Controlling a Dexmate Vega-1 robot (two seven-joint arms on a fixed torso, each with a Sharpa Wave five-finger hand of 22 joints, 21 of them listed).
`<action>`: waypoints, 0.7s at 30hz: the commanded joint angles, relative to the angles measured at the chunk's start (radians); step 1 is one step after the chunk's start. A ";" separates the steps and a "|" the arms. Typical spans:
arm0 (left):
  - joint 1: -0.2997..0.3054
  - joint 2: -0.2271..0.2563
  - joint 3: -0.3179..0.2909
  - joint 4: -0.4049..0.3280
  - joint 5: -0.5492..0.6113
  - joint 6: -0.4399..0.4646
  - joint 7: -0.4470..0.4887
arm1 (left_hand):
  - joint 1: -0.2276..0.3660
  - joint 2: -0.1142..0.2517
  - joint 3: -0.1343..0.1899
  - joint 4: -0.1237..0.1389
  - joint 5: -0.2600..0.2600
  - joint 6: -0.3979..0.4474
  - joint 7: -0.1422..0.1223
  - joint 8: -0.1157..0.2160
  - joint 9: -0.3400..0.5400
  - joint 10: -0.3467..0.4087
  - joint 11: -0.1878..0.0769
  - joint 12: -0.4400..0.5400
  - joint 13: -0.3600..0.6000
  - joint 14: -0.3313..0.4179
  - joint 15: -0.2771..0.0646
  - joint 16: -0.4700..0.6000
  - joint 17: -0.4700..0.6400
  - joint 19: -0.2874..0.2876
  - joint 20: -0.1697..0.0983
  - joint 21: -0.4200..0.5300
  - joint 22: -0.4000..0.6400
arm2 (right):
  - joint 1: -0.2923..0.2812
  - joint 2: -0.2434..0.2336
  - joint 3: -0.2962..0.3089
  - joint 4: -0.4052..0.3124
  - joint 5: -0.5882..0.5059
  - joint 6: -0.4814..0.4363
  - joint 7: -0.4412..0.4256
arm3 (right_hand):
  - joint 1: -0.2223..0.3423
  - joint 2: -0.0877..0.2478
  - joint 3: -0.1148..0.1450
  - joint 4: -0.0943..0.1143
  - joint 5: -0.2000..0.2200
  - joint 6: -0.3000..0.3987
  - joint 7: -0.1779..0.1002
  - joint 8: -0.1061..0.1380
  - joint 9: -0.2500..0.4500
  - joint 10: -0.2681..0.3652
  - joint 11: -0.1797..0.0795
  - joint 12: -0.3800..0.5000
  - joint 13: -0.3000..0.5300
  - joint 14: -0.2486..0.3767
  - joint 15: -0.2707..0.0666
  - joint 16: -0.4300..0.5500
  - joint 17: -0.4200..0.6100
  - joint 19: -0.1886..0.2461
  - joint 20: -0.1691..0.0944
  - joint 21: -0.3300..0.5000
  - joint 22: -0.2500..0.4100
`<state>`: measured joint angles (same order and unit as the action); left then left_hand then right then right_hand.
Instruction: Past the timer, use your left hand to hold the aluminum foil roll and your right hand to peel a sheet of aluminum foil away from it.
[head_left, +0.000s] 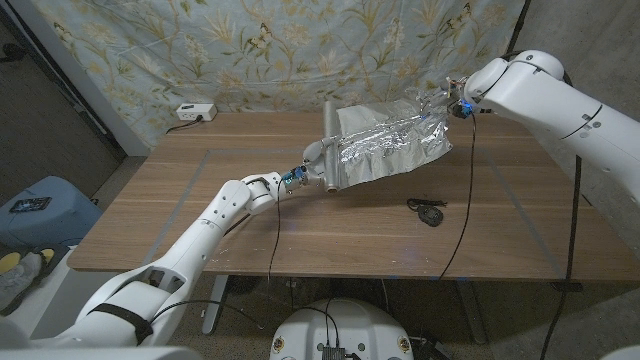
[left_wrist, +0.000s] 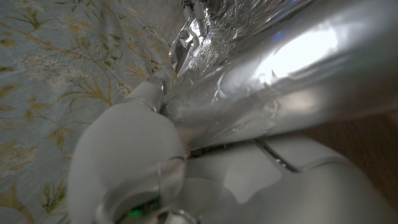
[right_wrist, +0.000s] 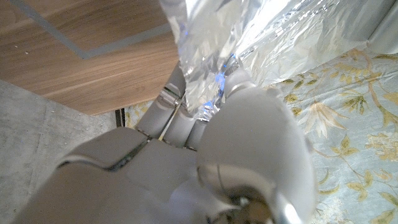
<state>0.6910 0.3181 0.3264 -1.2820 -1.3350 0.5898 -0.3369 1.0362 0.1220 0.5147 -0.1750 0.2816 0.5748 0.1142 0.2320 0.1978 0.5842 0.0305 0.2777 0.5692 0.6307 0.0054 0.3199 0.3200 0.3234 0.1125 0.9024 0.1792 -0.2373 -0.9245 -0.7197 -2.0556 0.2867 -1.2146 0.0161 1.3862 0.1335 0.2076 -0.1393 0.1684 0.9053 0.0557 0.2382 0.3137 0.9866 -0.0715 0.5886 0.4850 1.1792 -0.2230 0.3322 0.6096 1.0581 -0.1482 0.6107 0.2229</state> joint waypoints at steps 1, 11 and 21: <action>-0.025 0.011 0.018 0.009 -0.005 -0.010 -0.012 | 0.001 0.007 0.002 0.006 0.003 0.004 -0.004 -0.002 0.004 0.008 0.004 -0.001 0.003 0.004 0.003 0.007 0.002 0.001 0.002 0.005 0.005 | 0.013 0.011 0.005 0.017 0.023 0.045 0.017 | -0.054 0.004 -0.004 0.025 0.006 -0.040 0.016 -0.022 0.004 -0.024 0.018 -0.005 -0.004 -0.019 0.020 -0.021 0.002 -0.013 0.012 0.017 -0.006; -0.039 0.010 0.032 0.019 0.000 -0.001 -0.017 | 0.005 0.007 0.003 0.005 0.004 0.004 -0.005 -0.005 0.004 0.007 0.003 -0.002 0.003 0.003 0.001 0.007 0.001 0.001 0.002 0.005 0.005 | -0.009 0.000 0.042 0.020 0.059 0.056 0.028 | -0.249 -0.032 -0.085 0.110 0.007 -0.080 0.053 -0.043 -0.008 -0.062 0.057 -0.040 -0.049 -0.043 0.046 -0.062 -0.032 -0.022 0.036 0.027 -0.032; -0.036 0.019 0.038 0.020 0.000 0.011 -0.029 | 0.008 0.007 0.004 0.005 0.005 0.003 -0.004 -0.008 0.005 0.007 0.004 -0.004 0.004 0.003 0.006 0.009 0.001 0.001 0.004 0.006 0.005 | -0.001 -0.014 0.049 0.010 0.096 0.036 0.056 | -0.340 -0.051 -0.124 0.146 0.016 -0.131 0.084 -0.055 -0.019 -0.109 0.108 -0.066 -0.068 -0.081 0.083 -0.098 -0.059 -0.044 0.067 0.017 -0.042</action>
<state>0.6581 0.3294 0.3549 -1.2673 -1.3376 0.5879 -0.3536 1.0399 0.1180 0.5146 -0.1752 0.2816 0.5744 0.1144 0.2245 0.1977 0.5841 0.0305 0.2777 0.5691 0.6306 0.0055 0.3224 0.3202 0.3233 0.1125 0.9024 0.1792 -0.2407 -0.9247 -0.6842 -2.0389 0.3414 -1.1688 0.0430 1.0721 0.0882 0.0955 -0.0026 0.1778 0.7898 0.1313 0.1917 0.2964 0.8882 0.0230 0.5289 0.4203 1.1059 -0.1530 0.2434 0.5542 1.0150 -0.0975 0.6302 0.1812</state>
